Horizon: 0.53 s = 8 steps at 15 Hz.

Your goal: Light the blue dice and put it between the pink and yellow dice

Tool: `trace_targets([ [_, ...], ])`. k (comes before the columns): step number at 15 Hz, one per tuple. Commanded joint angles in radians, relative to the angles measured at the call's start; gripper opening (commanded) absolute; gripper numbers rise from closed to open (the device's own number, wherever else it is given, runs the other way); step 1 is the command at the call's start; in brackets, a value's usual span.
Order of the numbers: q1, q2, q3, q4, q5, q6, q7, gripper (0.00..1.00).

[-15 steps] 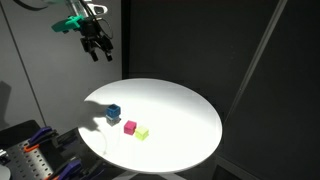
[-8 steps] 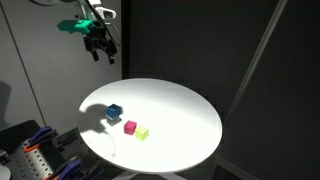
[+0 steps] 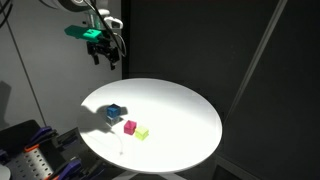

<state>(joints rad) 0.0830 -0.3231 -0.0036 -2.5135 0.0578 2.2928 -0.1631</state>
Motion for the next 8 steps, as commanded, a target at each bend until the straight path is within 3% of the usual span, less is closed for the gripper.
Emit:
trace_targets([
  [1, 0.006, 0.08, -0.012, 0.054, 0.041, -0.005, -0.043, 1.0],
  [8, -0.013, 0.187, -0.009, 0.109, 0.051, -0.024, -0.035, 1.0],
])
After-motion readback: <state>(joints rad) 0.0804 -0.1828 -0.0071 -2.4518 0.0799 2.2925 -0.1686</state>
